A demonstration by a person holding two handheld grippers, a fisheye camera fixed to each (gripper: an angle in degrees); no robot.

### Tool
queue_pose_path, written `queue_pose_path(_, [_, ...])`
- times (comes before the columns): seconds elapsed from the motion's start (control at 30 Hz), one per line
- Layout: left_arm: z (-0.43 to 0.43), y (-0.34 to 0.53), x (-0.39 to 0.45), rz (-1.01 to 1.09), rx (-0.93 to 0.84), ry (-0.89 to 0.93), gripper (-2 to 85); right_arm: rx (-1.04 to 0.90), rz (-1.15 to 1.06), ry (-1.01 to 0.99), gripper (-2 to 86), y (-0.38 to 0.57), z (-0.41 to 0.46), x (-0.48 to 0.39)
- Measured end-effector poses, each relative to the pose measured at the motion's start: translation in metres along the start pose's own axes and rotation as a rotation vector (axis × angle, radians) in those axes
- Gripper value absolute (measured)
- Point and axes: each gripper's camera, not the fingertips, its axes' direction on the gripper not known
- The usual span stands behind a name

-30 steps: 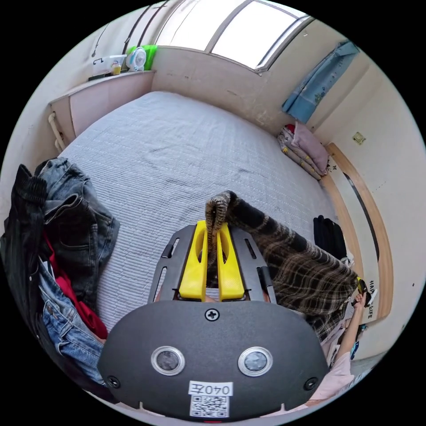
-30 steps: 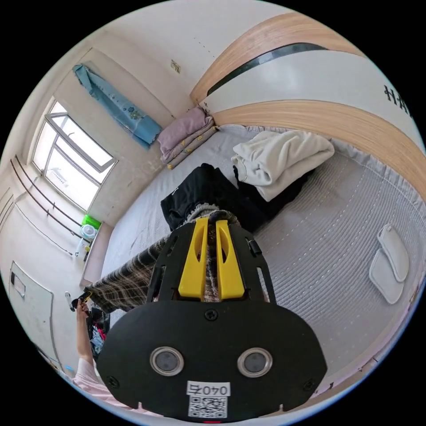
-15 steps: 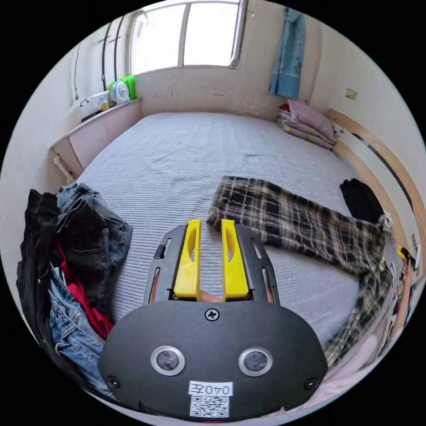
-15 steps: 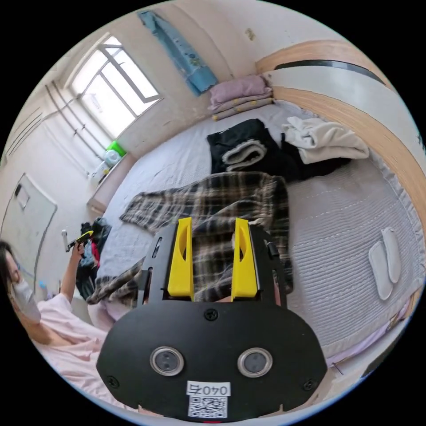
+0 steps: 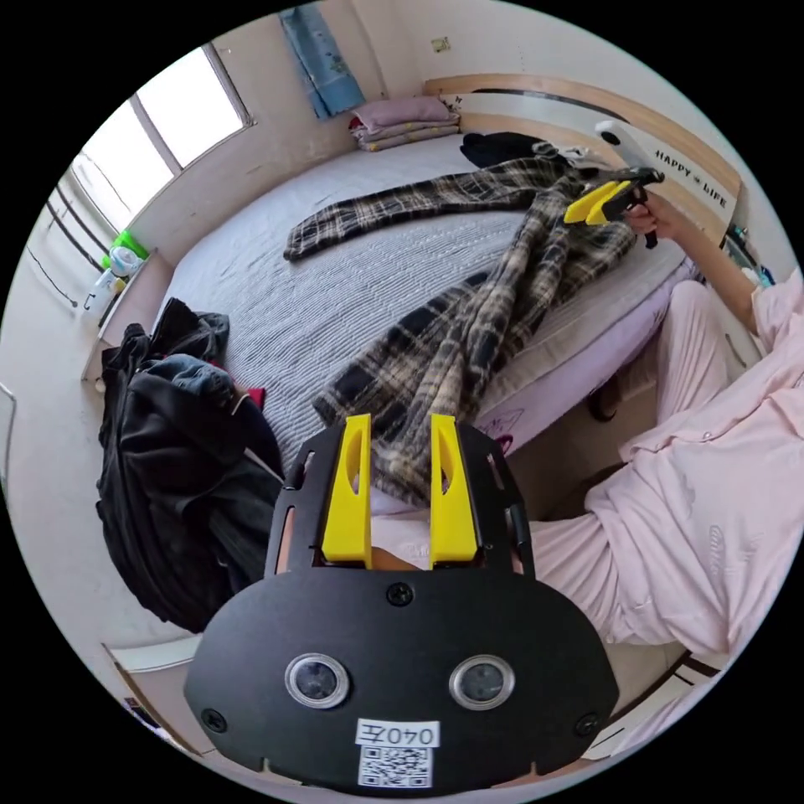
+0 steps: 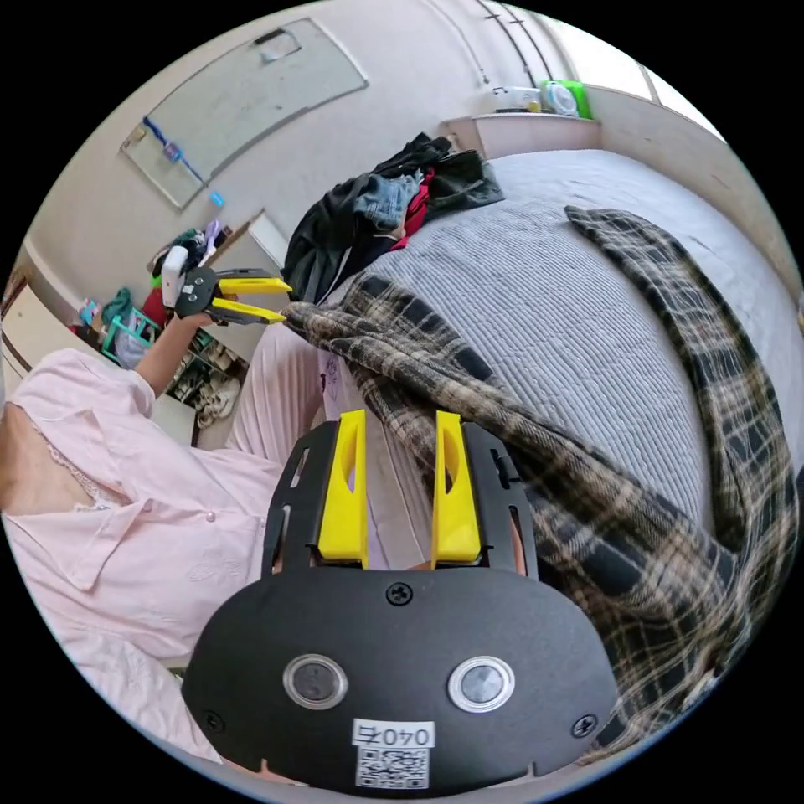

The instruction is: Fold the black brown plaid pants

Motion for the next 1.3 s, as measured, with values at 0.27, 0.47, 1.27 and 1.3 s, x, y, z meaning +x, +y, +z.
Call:
queue_pose_path(0.27, [0.013,0.009,-0.003,-0.145,0.016,0.099,1.0,-0.102,-0.063,0.187,11.2,-0.022,0.027,-0.034])
queue_pose_path(0.47, [-0.108,-0.01,-0.058,-0.201,0.333,0.136,-1.2,0.009,-0.003,0.289,8.3,-0.001,-0.018,-0.043])
queue_pose_path(1.27, [0.111,-0.082,-0.221,-0.471,-0.072,0.308,6.5,0.318,0.853,0.537,11.5,0.271,-0.164,0.034])
queue_pose_path(1.3, [0.125,-0.082,-0.225,-0.492,-0.094,0.328,6.6,0.346,0.878,0.515,12.1,0.277,-0.167,0.035])
